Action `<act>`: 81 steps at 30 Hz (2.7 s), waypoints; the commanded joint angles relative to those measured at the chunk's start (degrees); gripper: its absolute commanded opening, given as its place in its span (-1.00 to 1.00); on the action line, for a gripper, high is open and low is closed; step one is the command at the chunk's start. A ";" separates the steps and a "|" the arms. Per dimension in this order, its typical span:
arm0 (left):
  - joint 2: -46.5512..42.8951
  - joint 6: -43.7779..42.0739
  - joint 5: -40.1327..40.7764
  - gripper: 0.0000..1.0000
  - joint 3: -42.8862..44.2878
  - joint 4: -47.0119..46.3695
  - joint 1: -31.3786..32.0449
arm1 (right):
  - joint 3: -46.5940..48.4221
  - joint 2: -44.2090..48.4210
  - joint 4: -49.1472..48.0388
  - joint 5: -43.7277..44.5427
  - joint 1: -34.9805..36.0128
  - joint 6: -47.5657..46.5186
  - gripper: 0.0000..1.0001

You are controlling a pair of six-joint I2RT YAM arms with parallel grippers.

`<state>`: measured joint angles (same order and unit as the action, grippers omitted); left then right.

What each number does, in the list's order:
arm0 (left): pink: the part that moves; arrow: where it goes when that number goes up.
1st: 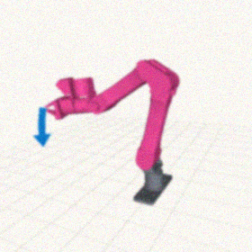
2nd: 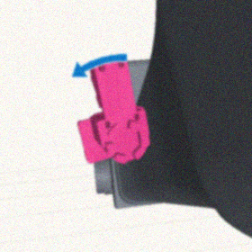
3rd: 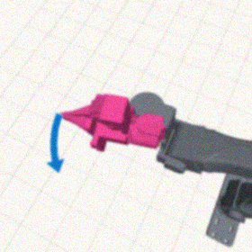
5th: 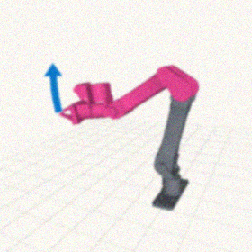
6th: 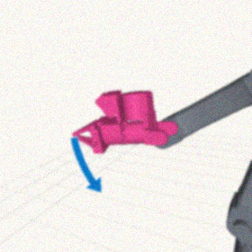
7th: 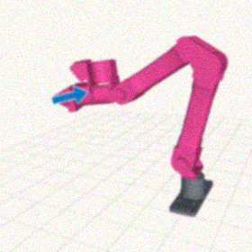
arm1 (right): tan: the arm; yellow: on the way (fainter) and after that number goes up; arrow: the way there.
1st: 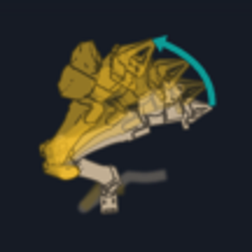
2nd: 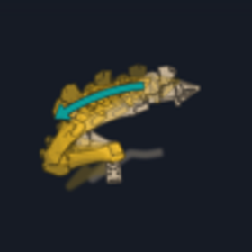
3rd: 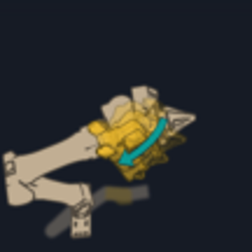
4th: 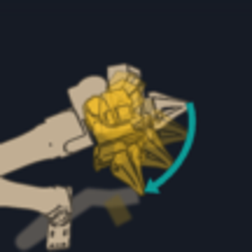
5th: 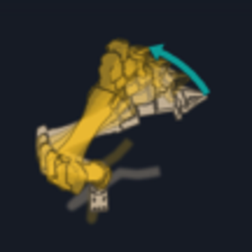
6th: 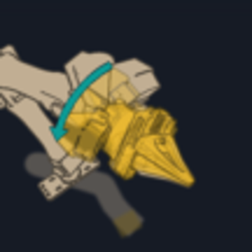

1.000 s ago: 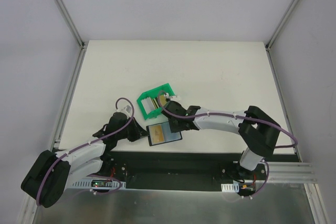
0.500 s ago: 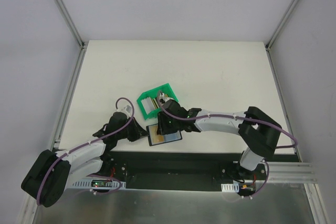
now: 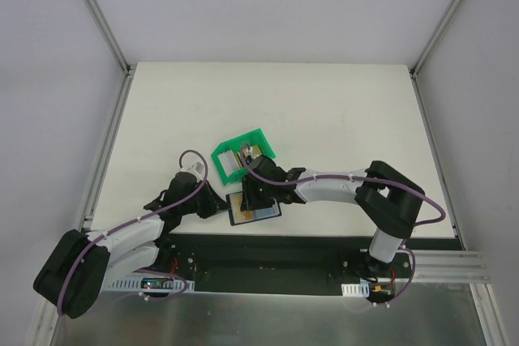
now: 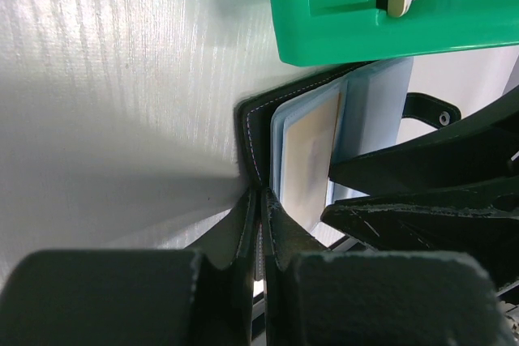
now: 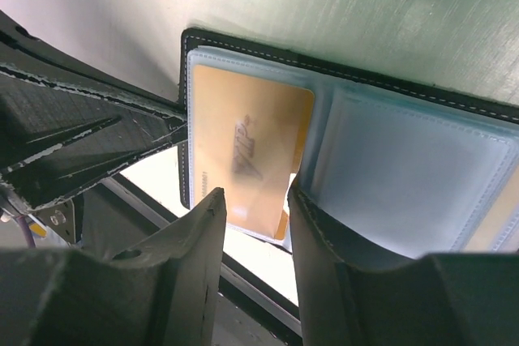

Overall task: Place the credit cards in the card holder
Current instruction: Insert the credit card into the card holder, then close the card holder at the center of the board.

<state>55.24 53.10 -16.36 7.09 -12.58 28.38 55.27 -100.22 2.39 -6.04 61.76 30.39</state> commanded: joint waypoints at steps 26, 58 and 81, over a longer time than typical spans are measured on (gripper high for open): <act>1.01 -2.48 2.65 -1.00 -0.59 7.22 -0.52 | 6.51 12.33 8.85 11.13 -4.01 -10.17 -0.14; 1.27 -2.56 2.30 -1.00 -0.24 7.39 -0.52 | 31.04 -10.16 20.20 10.79 -20.27 -22.83 0.15; 2.50 -3.44 1.68 -1.00 1.08 7.57 -0.52 | 24.19 -6.30 16.68 8.24 -29.94 -24.16 -0.12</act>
<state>55.96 52.88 -16.16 8.19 -11.49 28.38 81.34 -110.17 18.85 0.67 33.36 5.37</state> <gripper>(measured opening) 0.006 0.449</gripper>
